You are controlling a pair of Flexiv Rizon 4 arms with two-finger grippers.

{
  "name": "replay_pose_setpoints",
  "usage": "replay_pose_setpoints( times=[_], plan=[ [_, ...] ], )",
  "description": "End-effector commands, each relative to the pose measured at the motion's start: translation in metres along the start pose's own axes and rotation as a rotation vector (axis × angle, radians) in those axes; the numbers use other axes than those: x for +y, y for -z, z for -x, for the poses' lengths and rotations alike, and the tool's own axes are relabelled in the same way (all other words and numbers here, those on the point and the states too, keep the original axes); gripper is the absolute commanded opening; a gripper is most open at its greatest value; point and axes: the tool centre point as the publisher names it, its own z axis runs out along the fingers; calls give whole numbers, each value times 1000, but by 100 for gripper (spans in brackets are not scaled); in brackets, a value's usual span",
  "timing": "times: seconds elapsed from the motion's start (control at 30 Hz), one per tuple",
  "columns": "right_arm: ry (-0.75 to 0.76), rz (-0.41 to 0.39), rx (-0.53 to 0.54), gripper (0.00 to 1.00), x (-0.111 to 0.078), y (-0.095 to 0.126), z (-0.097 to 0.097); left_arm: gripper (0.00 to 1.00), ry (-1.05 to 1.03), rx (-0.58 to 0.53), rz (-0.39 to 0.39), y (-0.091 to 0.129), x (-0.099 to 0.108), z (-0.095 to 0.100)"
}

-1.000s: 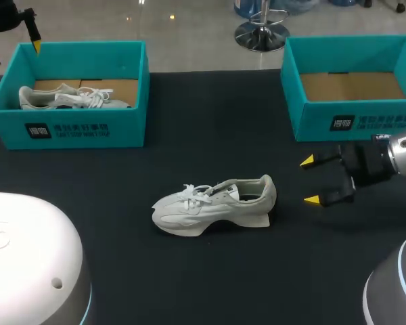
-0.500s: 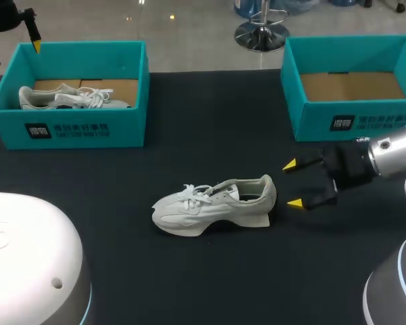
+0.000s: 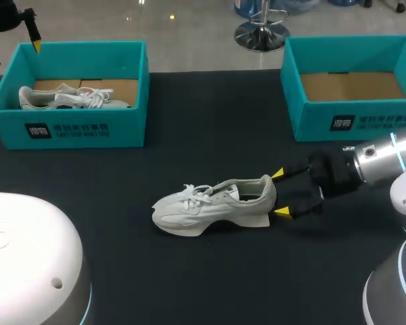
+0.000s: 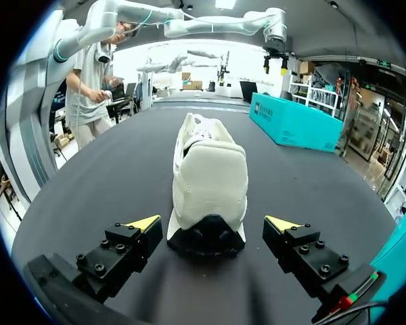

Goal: Take the shoe out of the shoebox, open the shoe tongue, remove and reinsert the insole, then place the shoe into the shoebox

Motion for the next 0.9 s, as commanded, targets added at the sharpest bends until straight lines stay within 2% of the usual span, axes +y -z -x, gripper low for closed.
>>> replay_pose_setpoints(
  times=[0.03, 0.9],
  plan=[
    [-10, 1, -12, 100, 2, -12, -1, 100, -1, 2, 1, 0, 0, 0],
    [-23, 12, 5, 100, 8, -51, 2, 100, -1, 2, 1, 0, 0, 0]
  ],
)
